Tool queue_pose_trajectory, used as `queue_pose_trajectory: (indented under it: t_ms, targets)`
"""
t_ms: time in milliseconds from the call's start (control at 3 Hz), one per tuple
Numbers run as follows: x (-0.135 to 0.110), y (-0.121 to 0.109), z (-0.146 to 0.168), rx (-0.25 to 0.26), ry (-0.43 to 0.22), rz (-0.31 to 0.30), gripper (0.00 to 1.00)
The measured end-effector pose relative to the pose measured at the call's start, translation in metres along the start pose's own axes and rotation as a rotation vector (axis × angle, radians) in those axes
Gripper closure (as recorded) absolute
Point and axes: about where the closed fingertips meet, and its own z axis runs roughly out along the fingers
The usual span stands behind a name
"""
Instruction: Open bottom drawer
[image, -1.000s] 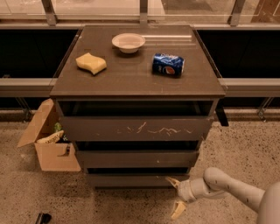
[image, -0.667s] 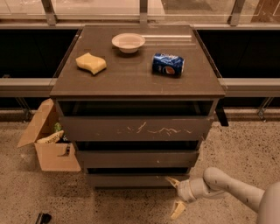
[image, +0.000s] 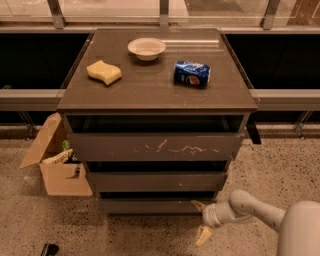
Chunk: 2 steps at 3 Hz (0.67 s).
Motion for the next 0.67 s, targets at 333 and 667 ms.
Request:
queue_pose_trajectory:
  t_ms: [333,667]
  targets:
    - [0.014,-0.020,0.007,0.033,0.027,-0.024,0.00]
    - [0.007,-0.048,0.023,0.057,0.026,-0.091,0.00]
